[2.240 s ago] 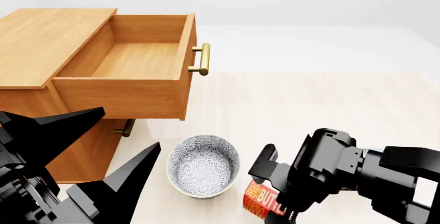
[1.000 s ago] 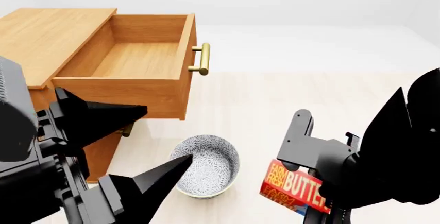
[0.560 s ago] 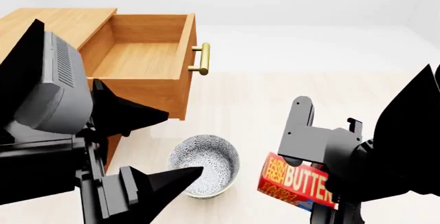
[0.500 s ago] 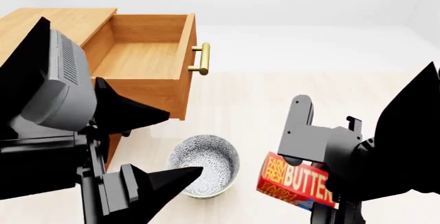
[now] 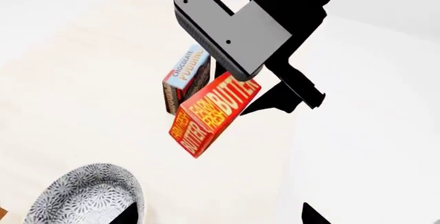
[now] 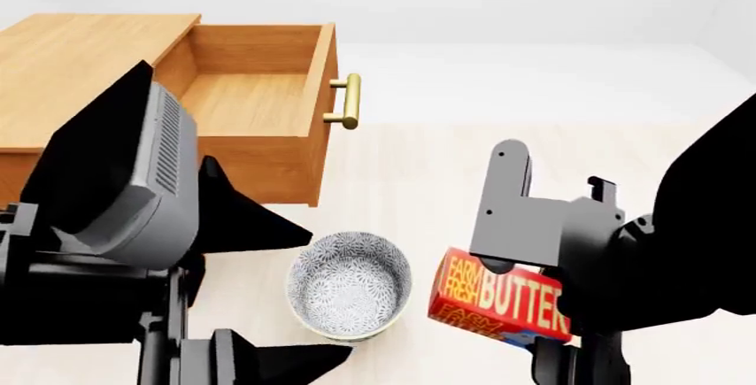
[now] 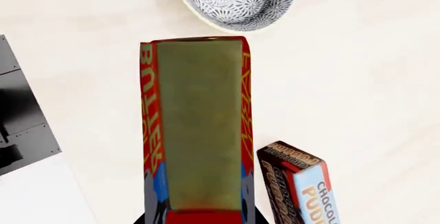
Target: Put the butter at the back in the top drawer of the cabinet and close it.
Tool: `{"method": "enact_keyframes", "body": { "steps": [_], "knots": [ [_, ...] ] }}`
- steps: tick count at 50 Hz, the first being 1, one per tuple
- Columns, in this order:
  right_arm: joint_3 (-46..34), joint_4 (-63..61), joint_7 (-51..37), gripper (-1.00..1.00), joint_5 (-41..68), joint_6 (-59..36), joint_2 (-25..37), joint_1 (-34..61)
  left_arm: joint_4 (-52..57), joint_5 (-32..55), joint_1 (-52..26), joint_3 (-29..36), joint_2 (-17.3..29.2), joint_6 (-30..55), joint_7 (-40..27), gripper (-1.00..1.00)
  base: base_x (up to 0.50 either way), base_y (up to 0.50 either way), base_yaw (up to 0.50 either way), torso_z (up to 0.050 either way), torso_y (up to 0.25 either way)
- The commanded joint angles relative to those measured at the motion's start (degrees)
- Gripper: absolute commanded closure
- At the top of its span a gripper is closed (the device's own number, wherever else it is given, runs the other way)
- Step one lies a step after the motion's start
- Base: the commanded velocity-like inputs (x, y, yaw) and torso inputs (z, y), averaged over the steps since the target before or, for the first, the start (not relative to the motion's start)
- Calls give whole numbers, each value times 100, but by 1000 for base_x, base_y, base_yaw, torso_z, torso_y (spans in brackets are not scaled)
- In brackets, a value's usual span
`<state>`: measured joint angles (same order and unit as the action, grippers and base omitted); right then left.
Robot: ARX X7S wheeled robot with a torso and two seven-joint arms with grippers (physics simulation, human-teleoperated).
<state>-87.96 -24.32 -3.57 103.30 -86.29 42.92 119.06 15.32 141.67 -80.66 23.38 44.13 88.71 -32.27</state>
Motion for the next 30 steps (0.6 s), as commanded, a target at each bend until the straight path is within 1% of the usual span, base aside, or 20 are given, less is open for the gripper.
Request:
{"method": "enact_keyframes", "body": {
  "steps": [1,16,30],
  "knots": [
    [63,-73,101,100,-80,87,-51,298,50,-318,-166,235,-21,45,516,-100,0,0,0,0,0],
    [128,-335,161,100,257,216,-78,550,-24,-1113,-333,453,-135,48,1135,-100,0,0,0,0,1],
    [186,-468,225,100,388,360,-179,667,143,-1730,-204,561,-178,-13,1735,-100,0,0,0,1,1]
  ]
}}
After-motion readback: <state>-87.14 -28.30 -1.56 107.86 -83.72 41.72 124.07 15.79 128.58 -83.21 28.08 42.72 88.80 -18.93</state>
